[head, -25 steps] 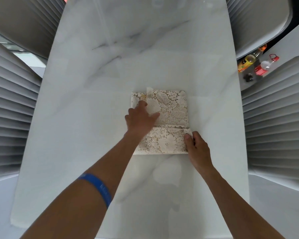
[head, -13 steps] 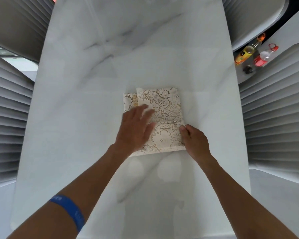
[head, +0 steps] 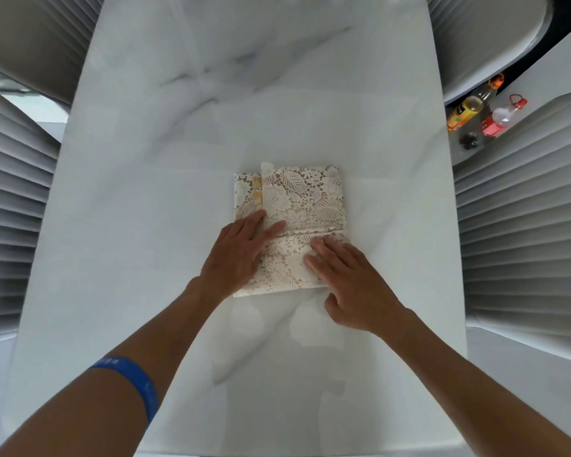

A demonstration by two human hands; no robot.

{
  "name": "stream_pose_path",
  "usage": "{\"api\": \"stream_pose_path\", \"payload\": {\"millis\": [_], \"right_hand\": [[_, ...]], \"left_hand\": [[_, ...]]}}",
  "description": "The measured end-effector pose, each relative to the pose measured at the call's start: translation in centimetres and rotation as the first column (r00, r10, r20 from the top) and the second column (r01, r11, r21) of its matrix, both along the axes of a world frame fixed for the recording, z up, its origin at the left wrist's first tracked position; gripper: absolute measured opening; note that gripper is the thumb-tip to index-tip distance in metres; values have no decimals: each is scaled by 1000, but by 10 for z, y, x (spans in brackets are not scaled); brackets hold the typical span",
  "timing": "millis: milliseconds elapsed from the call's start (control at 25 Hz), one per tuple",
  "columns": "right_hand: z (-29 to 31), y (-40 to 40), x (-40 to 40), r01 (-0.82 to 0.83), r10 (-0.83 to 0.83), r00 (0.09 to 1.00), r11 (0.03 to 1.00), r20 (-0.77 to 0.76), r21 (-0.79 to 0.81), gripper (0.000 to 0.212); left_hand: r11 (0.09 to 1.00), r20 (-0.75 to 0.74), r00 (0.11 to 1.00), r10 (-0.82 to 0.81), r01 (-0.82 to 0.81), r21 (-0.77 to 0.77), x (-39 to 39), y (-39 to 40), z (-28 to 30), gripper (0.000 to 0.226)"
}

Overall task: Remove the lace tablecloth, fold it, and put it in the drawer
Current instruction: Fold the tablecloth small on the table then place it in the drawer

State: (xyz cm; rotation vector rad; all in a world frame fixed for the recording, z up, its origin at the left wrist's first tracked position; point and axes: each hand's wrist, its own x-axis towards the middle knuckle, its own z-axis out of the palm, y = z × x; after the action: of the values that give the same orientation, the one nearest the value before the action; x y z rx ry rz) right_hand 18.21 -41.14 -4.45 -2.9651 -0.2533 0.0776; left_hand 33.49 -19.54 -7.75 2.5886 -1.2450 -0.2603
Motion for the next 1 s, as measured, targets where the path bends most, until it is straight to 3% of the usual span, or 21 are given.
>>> {"api": "stream_pose_path", "payload": {"millis": [80,240,360,480,520,600,640,680,720,800,880,920,1000], "right_hand": [[-3,1,1,11,-17,998,995,-55,-104,68],[-4,21,6,69,-69,998,967,10,-245,41],[20,13,4,46,-46,999,999,1,-29,21],[49,-2,1,143,-84,977,939,-194,311,17],[54,-7,5,242,-134,957,856,-257,456,18],[55,-16,20,470,-257,882,540,-395,698,13],[51,-19,31,563,-306,824,354,-476,747,10],[45,-21,40,635,-352,755,181,-553,751,7],[38,-23,47,687,-394,678,41,-620,725,6],[19,-26,54,730,-450,548,-153,-705,666,13],[6,-21,55,739,-524,490,-175,-697,651,25],[3,-19,55,748,-584,485,-109,-651,655,28],[7,-19,61,776,-736,510,172,-444,607,38]], "left_hand": [[998,-30,998,-58,58,23,4,3,5,75],[983,-100,988,-122,134,124,11,6,22,69],[959,-223,952,-209,244,145,14,17,36,60],[962,-554,806,-207,270,33,18,34,49,43],[976,-651,740,-172,216,-12,18,38,49,36],[989,-871,490,-47,-99,-109,17,41,51,53],[933,-966,258,0,-347,-93,16,43,50,61],[843,-996,87,18,-538,-31,17,43,47,68],[784,-1000,18,6,-620,-6,19,43,41,74],[770,-997,78,11,-636,-41,17,40,35,64],[741,-963,239,126,-668,-69,10,31,29,31],[703,-941,286,181,-707,-80,6,26,27,19],[638,-921,323,215,-761,-118,-1,19,24,10]]}}
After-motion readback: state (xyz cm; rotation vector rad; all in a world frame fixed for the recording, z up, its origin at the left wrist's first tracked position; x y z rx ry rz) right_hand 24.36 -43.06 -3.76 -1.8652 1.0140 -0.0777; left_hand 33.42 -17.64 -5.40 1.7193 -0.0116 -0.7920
